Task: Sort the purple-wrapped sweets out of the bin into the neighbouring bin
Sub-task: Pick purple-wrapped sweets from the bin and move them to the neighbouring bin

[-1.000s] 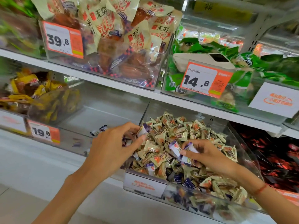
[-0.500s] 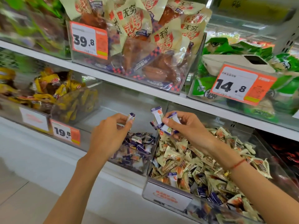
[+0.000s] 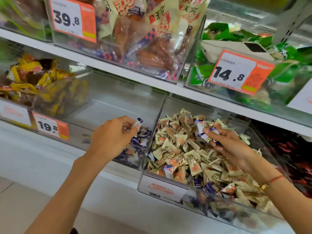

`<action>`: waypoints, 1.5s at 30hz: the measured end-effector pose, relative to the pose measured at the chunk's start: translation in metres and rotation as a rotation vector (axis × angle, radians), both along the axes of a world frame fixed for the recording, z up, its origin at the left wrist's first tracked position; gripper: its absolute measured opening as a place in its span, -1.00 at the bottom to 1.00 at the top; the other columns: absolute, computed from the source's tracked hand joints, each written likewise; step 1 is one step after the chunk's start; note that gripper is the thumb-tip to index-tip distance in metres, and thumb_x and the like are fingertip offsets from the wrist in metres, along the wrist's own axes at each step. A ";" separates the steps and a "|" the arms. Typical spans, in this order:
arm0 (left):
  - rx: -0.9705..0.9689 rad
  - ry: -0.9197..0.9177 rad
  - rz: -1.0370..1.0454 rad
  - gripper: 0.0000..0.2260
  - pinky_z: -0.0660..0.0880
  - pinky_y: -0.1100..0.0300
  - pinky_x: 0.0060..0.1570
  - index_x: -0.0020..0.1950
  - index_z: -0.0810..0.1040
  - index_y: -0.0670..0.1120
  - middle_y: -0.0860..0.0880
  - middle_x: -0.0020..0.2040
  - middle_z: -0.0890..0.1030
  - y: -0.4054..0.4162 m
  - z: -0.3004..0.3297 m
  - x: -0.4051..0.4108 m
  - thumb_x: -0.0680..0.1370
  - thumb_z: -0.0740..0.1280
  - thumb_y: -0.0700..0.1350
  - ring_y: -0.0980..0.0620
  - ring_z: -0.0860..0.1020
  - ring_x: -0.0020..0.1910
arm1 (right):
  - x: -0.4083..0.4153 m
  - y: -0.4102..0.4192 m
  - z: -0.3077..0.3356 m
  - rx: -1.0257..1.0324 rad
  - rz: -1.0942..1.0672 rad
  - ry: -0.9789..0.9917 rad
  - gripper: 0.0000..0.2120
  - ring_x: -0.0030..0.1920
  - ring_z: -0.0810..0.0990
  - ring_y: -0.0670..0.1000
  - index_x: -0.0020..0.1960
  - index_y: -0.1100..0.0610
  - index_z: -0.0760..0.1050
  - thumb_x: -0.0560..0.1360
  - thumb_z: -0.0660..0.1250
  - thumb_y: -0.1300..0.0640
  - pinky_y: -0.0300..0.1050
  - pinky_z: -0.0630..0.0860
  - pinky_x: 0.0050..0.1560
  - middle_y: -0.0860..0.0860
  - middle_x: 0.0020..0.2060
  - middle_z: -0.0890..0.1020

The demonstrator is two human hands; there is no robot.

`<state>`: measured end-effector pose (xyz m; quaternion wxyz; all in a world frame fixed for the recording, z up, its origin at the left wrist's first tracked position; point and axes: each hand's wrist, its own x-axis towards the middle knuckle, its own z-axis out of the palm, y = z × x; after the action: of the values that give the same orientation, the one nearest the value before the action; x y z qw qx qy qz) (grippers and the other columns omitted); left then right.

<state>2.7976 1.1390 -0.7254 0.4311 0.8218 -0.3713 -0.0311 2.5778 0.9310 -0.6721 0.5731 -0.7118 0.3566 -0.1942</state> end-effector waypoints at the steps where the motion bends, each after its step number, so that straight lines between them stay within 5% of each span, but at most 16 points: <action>1: -0.008 0.003 0.007 -0.80 0.54 0.04 0.01 -0.03 0.60 0.11 0.17 -0.08 0.64 0.002 0.002 0.002 0.50 0.31 0.19 0.08 0.61 -0.05 | 0.003 0.005 0.002 -0.015 0.014 -0.026 -0.89 -0.59 0.28 -0.14 -0.14 0.14 0.55 0.51 0.35 0.11 -0.23 0.30 -0.22 -0.01 -0.53 0.40; 6: -0.145 -0.045 0.194 -0.91 0.53 0.04 -0.07 -0.09 0.54 0.18 0.16 -0.12 0.62 0.016 0.015 0.024 0.51 0.33 0.15 0.07 0.59 -0.11 | 0.054 0.050 0.011 -0.282 0.231 -0.126 -0.85 -0.54 0.39 -0.13 -0.06 0.21 0.61 0.50 0.38 0.12 -0.34 0.33 -0.46 0.01 -0.52 0.50; 11: -0.201 -0.235 0.206 -0.86 0.52 0.06 -0.14 0.03 0.56 0.16 0.15 -0.10 0.52 0.019 0.007 0.042 0.49 0.41 0.03 0.10 0.49 -0.10 | 0.132 0.071 0.006 -0.755 0.427 -0.079 -0.88 -0.47 0.45 -0.15 -0.09 0.15 0.60 0.52 0.39 0.09 -0.30 0.36 -0.39 -0.13 -0.48 0.55; 15: -0.078 -0.314 0.188 -0.78 0.42 0.16 -0.17 0.13 0.59 0.08 0.13 0.00 0.55 0.016 -0.011 0.044 0.49 0.42 -0.07 0.07 0.47 0.01 | 0.174 0.062 -0.007 -1.209 0.517 0.372 -0.84 0.09 0.56 0.10 0.11 0.05 0.54 0.53 0.33 0.12 -0.03 0.48 0.00 0.05 0.08 0.62; 21: 0.012 -0.176 0.048 -0.67 0.52 0.08 0.05 0.28 0.51 0.11 0.08 0.13 0.62 0.008 -0.021 0.032 0.52 0.39 -0.08 0.04 0.58 0.10 | 0.155 0.054 0.007 -1.011 0.750 0.453 -0.63 0.33 0.43 -0.01 0.36 -0.02 0.44 0.57 0.30 0.02 -0.04 0.35 0.34 -0.05 0.34 0.49; 25: -0.062 -0.197 0.020 -0.73 0.55 0.06 0.04 0.22 0.53 0.17 0.12 0.05 0.63 0.006 -0.008 0.020 0.53 0.36 -0.06 0.07 0.59 0.02 | 0.091 0.049 0.020 -1.085 0.625 0.254 -0.74 0.16 0.53 -0.11 0.25 -0.07 0.54 0.57 0.28 0.01 -0.14 0.41 0.22 -0.11 0.19 0.58; 31: -0.372 -0.234 -0.180 -0.81 0.47 0.44 -0.10 0.06 0.59 0.15 0.29 -0.09 0.58 -0.011 0.034 -0.052 0.53 0.35 -0.12 0.28 0.56 -0.09 | -0.012 0.017 0.003 -1.197 0.519 0.344 -0.79 0.11 0.45 -0.33 0.14 -0.17 0.55 0.51 0.35 -0.02 -0.26 0.41 0.24 -0.38 0.06 0.49; 35: 0.015 -0.265 -0.567 -0.80 0.51 0.25 0.07 0.01 0.63 0.14 0.24 -0.03 0.63 -0.042 0.026 -0.084 0.52 0.37 -0.16 0.31 0.55 -0.04 | -0.035 0.008 -0.023 -1.210 0.675 0.477 -0.73 0.18 0.34 -0.35 0.21 -0.18 0.52 0.52 0.34 -0.06 -0.37 0.25 0.22 -0.36 0.18 0.46; 39: 0.568 -0.341 -0.803 -0.70 0.49 0.07 0.10 0.05 0.64 0.14 0.06 0.08 0.61 -0.063 0.011 -0.075 0.47 0.39 -0.25 0.08 0.54 0.05 | -0.040 0.004 -0.029 -1.043 0.763 0.522 -0.64 0.26 0.31 -0.22 0.25 -0.16 0.51 0.47 0.36 -0.15 -0.26 0.12 0.27 -0.28 0.24 0.49; 41: 0.704 -0.314 -0.865 -0.70 0.48 0.03 0.11 0.08 0.65 0.10 -0.01 0.11 0.58 -0.067 0.015 -0.069 0.44 0.43 -0.24 0.01 0.52 0.08 | -0.037 0.002 -0.029 -0.979 0.823 0.613 -0.52 0.28 0.31 -0.15 0.31 -0.19 0.46 0.41 0.39 -0.20 -0.14 0.13 0.33 -0.24 0.27 0.47; 45: 0.801 -0.408 -0.839 -0.71 0.46 0.17 -0.02 0.14 0.63 0.04 -0.03 0.09 0.57 -0.073 0.023 -0.068 0.44 0.46 -0.18 0.02 0.50 0.03 | -0.026 0.007 -0.038 -1.253 0.979 0.825 -0.41 0.29 0.24 -0.03 0.38 -0.15 0.39 0.39 0.38 -0.26 0.00 0.20 0.30 -0.12 0.35 0.41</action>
<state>2.7292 1.0664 -0.7026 -0.0400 0.6932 -0.6975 -0.1771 2.5514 0.9380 -0.7098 -0.0760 -0.9797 0.0193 0.1844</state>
